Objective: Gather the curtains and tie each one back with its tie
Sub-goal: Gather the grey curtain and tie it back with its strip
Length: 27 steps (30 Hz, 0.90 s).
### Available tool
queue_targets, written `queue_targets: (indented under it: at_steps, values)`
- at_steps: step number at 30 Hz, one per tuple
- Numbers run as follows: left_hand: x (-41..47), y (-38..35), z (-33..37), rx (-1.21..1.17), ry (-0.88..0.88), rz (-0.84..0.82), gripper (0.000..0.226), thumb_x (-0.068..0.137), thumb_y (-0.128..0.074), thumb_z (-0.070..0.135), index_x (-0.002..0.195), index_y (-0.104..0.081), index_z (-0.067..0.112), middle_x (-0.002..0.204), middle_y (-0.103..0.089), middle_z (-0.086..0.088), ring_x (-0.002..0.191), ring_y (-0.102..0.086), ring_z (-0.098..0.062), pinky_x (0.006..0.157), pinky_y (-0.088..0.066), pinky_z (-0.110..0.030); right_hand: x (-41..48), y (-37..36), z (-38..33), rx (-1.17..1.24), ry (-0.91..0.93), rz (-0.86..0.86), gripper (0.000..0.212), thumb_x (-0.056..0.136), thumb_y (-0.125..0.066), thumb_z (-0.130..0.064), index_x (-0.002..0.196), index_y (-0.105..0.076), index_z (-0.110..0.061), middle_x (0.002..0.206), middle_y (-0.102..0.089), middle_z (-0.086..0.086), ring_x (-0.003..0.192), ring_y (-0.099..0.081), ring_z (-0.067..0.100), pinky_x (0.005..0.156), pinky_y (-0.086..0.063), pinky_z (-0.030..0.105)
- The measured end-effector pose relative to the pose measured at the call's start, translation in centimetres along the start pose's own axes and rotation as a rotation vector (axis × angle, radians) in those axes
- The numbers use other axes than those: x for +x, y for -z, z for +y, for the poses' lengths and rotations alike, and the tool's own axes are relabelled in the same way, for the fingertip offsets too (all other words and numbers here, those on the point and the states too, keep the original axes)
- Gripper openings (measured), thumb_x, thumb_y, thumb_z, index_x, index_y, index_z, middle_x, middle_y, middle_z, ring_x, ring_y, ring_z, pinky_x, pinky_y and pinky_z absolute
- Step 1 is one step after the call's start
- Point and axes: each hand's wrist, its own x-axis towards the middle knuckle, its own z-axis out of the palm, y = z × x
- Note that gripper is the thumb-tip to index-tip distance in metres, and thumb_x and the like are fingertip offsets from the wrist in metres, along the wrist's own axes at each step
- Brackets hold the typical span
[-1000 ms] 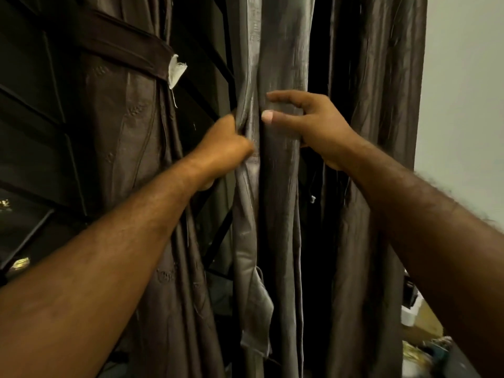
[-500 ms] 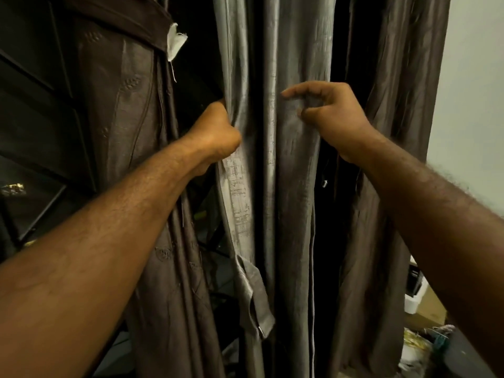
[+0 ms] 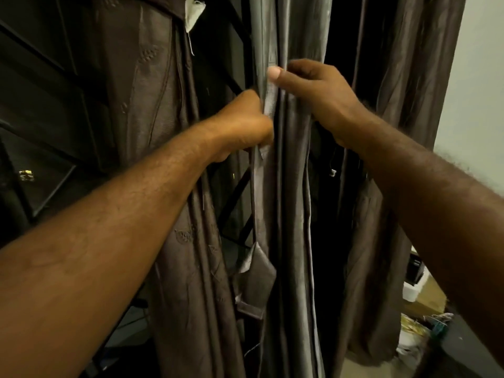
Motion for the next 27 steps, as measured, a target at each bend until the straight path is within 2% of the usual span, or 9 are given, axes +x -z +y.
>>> queue_targets:
  at_steps: [3, 5, 9, 12, 15, 18, 21, 23, 27]
  values:
    - [-0.4, -0.6, 0.0, 0.032, -0.006, -0.060, 0.087, 0.069, -0.066, -0.001, 0.144, -0.031, 0.024, 0.107, -0.048, 0.003, 0.086, -0.051, -0.012, 0.060, -0.046, -0.027, -0.2, -0.8, -0.4, -0.167, 0.042, 0.062, 0.078, 0.089, -0.067, -0.057, 0.150, -0.044, -0.013, 0.139, -0.058, -0.008, 0.102, -0.048, -0.013, 0.063, -0.038, -0.006]
    - [-0.6, -0.8, -0.3, 0.003, -0.004, -0.111, 0.092, 0.067, -0.067, -0.003, 0.145, -0.030, 0.028, 0.115, -0.052, 0.002, 0.092, -0.056, -0.014, 0.065, -0.052, -0.030, -0.3, -1.0, -0.5, -0.201, 0.047, 0.094, 0.076, 0.092, -0.067, -0.052, 0.151, -0.042, -0.012, 0.148, -0.054, 0.003, 0.118, -0.047, -0.002, 0.077, -0.038, -0.005]
    - [-1.7, -1.4, -1.6, -0.063, -0.019, -0.257, 0.093, 0.069, -0.077, 0.001, 0.143, -0.032, 0.033, 0.116, -0.059, 0.005, 0.098, -0.063, -0.016, 0.067, -0.060, -0.030, -0.8, -1.6, -0.4, -0.226, -0.001, 0.040, 0.074, 0.090, -0.067, -0.052, 0.151, -0.042, -0.018, 0.146, -0.054, 0.002, 0.128, -0.056, 0.015, 0.106, -0.051, 0.038]
    - [-3.4, -3.0, -3.8, -0.054, -0.036, -0.325, 0.099, 0.069, -0.083, 0.007, 0.144, -0.027, 0.040, 0.126, -0.054, 0.012, 0.103, -0.061, -0.012, 0.070, -0.060, -0.029, -2.2, -2.0, 1.1, -0.197, 0.043, 0.107, 0.053, 0.095, -0.065, -0.019, 0.146, -0.047, -0.018, 0.129, -0.058, -0.006, 0.104, -0.059, 0.000, 0.092, -0.058, 0.026]
    - [-4.7, -5.0, -6.7, -0.088, 0.007, -0.355, 0.098, 0.071, -0.083, 0.011, 0.145, -0.026, 0.040, 0.135, -0.051, 0.009, 0.115, -0.058, -0.018, 0.088, -0.057, -0.042, -4.5, -2.9, 3.1, -0.151, 0.071, 0.113, 0.084, 0.095, -0.061, -0.004, 0.161, -0.012, -0.020, 0.125, -0.046, -0.017, 0.087, -0.058, -0.020, 0.073, -0.051, 0.003]
    - [-5.7, -6.7, -8.8, -0.176, -0.014, -0.405, 0.107, 0.067, -0.087, 0.023, 0.148, -0.020, 0.043, 0.136, -0.046, 0.020, 0.120, -0.051, -0.003, 0.100, -0.048, -0.032, -6.4, -4.2, 5.4, -0.002, 0.020, 0.147, 0.103, 0.093, -0.064, -0.004, 0.160, 0.012, -0.023, 0.118, -0.048, -0.026, 0.088, -0.062, -0.020, 0.074, -0.054, 0.009]
    - [-6.5, -7.9, -9.1, -0.205, -0.058, -0.373, 0.106, 0.067, -0.087, 0.032, 0.148, -0.019, 0.042, 0.117, -0.044, 0.038, 0.102, -0.045, 0.026, 0.084, -0.041, -0.001, -7.8, -5.5, 6.8, 0.133, -0.141, 0.158, 0.085, 0.091, -0.069, -0.007, 0.160, -0.020, -0.020, 0.113, -0.060, -0.019, 0.099, -0.065, -0.009, 0.086, -0.059, 0.021]
    - [-6.6, -8.7, -9.3, -0.191, -0.081, -0.259, 0.091, 0.073, -0.083, 0.022, 0.145, -0.028, 0.035, 0.125, -0.052, 0.026, 0.114, -0.050, 0.014, 0.097, -0.047, -0.015, -8.4, -6.2, 7.4, 0.196, -0.224, 0.140, 0.051, 0.091, -0.067, -0.007, 0.140, -0.052, -0.011, 0.118, -0.068, 0.002, 0.107, -0.069, 0.013, 0.092, -0.060, 0.041]
    - [-6.7, -8.6, -9.2, -0.303, -0.077, -0.248, 0.071, 0.085, -0.068, 0.004, 0.144, -0.037, 0.027, 0.135, -0.056, 0.004, 0.126, -0.052, -0.014, 0.105, -0.045, -0.037, -9.1, -6.2, 7.3, 0.480, -0.268, 0.021, 0.042, 0.093, -0.064, -0.042, 0.132, -0.058, -0.026, 0.125, -0.069, -0.003, 0.113, -0.068, 0.013, 0.097, -0.056, 0.041]
